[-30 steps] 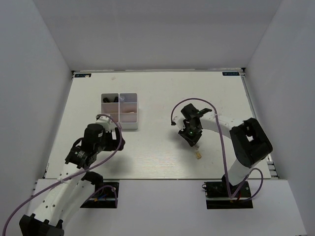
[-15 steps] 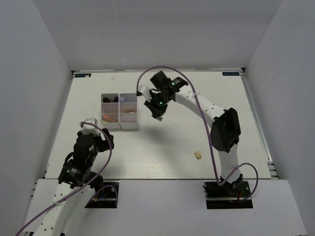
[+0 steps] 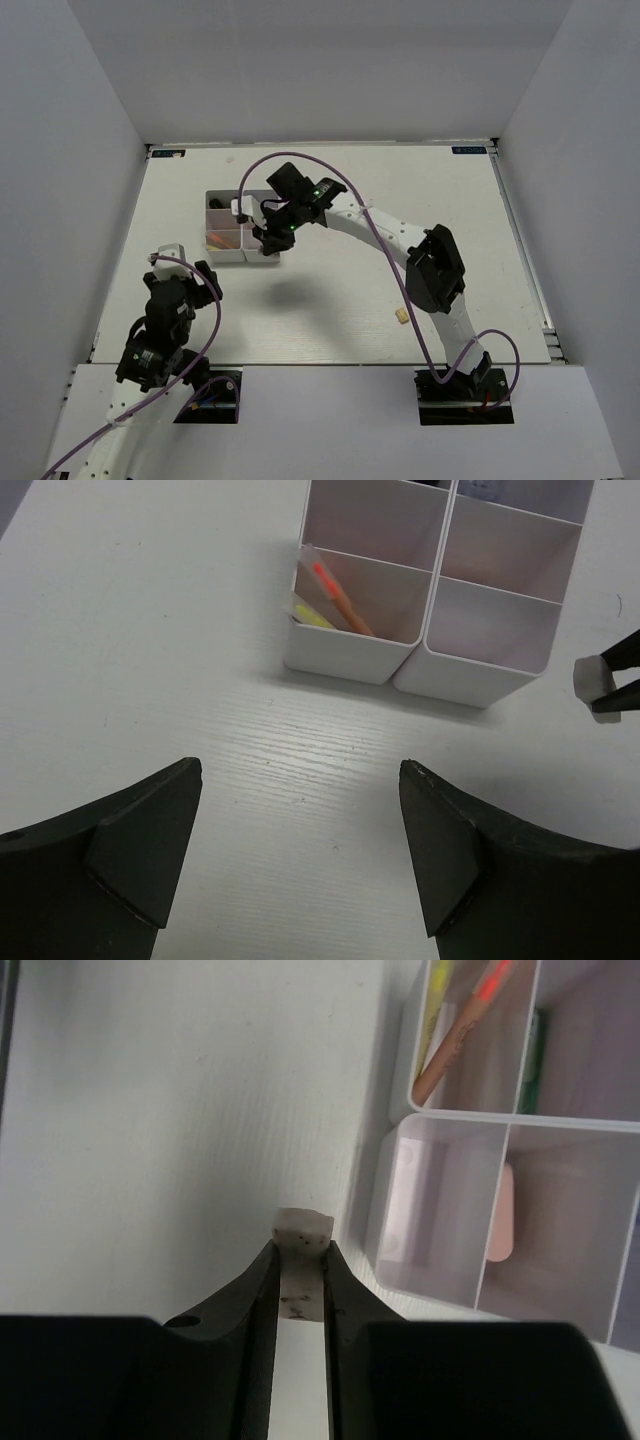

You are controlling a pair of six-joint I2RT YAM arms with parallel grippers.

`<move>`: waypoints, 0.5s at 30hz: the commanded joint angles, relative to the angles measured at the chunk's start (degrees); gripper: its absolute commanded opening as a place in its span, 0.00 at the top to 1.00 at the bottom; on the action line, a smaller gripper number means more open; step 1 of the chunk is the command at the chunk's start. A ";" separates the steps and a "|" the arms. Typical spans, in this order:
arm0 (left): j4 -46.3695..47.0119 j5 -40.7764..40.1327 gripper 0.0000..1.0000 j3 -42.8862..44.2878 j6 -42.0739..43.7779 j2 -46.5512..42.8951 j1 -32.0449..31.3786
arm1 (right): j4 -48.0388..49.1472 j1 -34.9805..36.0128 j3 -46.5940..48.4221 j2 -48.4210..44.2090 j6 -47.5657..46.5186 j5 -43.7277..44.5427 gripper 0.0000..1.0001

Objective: Sort the stationery into containers
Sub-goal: Place the stationery into the container

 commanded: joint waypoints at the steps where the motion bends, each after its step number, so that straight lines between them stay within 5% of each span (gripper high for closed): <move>1: -0.14 -0.97 0.10 0.33 -0.28 1.05 0.33 | 8.93 -0.44 -1.14 0.13 -4.41 -1.56 1.00; 15: -0.14 -0.71 0.09 0.15 -0.10 0.35 0.33 | 14.66 1.58 0.36 5.67 -13.63 7.58 1.00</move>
